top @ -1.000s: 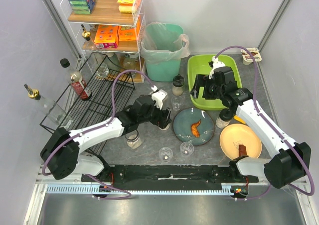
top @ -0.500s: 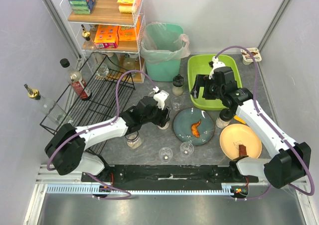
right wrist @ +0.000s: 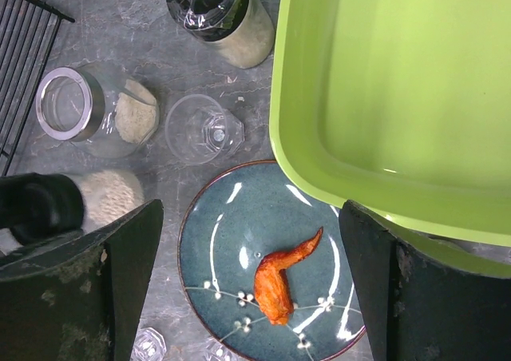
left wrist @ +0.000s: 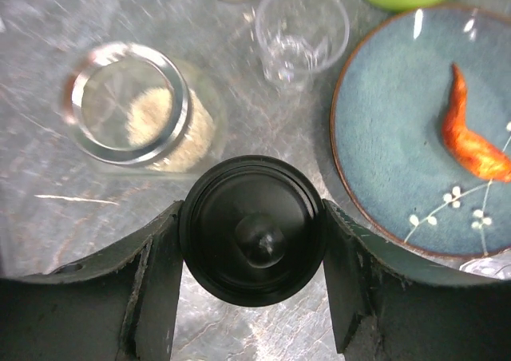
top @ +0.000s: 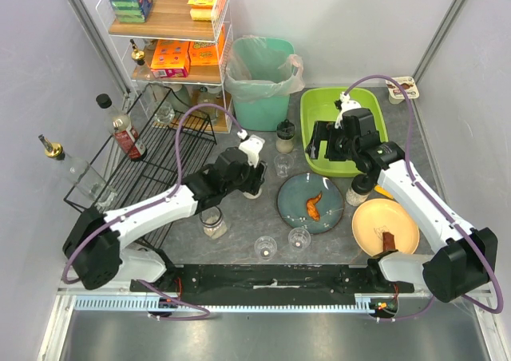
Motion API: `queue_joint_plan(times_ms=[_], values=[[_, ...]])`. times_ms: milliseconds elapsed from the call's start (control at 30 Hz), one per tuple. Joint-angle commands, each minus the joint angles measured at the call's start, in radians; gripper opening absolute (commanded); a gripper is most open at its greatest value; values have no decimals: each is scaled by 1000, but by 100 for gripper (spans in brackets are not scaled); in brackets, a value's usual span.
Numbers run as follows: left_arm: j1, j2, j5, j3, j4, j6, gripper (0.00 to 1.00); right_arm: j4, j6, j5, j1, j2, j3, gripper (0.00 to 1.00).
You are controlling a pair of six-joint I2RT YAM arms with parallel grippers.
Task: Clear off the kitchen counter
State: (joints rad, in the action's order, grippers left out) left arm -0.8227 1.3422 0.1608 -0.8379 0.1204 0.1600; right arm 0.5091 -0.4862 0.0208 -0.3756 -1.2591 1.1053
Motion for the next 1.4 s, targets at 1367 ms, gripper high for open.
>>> queue_joint_plan(times_ms=[1367], values=[[543, 28, 183, -540, 277, 90, 43, -18, 31, -24, 17, 18, 14, 98]])
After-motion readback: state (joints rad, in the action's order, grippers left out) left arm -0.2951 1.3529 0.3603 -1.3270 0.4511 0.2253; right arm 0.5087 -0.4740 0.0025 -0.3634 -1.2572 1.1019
